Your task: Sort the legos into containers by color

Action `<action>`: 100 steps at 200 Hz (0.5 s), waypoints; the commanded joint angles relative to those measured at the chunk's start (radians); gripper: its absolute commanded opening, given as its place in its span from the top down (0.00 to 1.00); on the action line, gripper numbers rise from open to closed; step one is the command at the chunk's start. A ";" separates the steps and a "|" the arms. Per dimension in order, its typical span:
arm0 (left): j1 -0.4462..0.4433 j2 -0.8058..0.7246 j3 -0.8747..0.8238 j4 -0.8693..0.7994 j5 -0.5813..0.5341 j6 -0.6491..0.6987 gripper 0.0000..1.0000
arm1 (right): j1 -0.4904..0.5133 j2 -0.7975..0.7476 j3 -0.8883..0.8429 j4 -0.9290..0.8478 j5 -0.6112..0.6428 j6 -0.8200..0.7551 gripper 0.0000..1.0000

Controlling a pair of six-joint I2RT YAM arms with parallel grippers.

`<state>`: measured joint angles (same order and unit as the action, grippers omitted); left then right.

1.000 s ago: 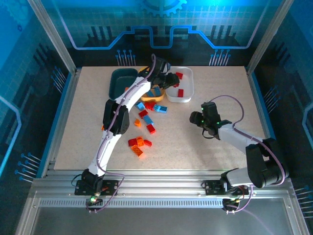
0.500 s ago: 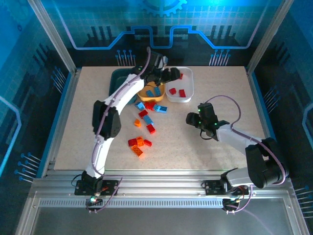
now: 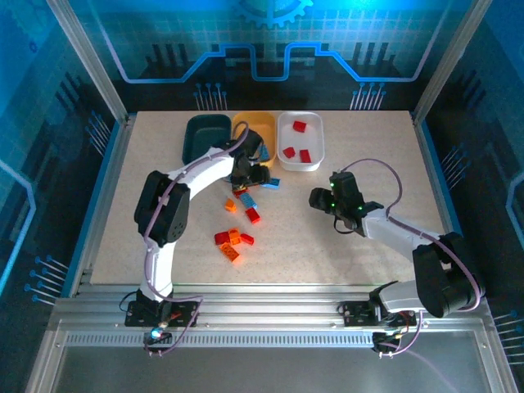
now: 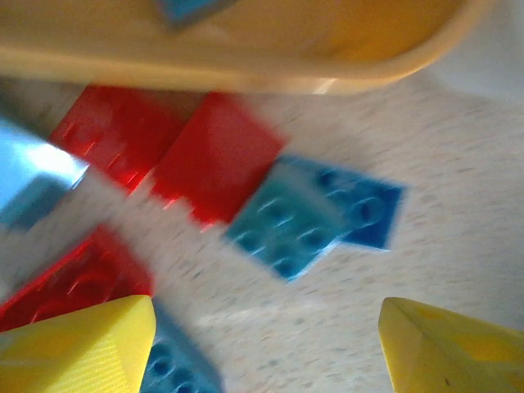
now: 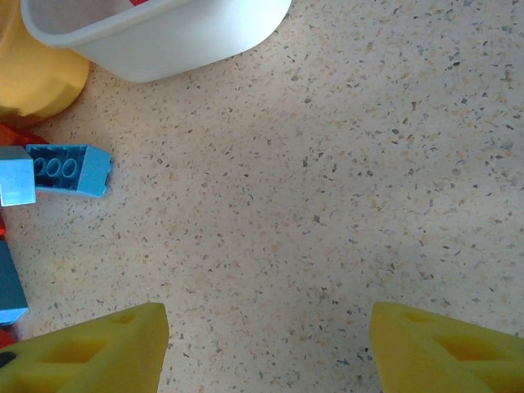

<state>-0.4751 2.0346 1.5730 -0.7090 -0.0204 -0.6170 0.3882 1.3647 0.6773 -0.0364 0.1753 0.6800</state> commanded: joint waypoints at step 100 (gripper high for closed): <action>-0.026 0.067 -0.028 -0.063 -0.144 -0.305 0.39 | 0.029 0.027 0.041 -0.003 0.007 -0.019 0.33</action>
<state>-0.5179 2.0544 1.5295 -0.7551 -0.1162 -0.9039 0.4007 1.3815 0.6926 -0.0360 0.1749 0.6735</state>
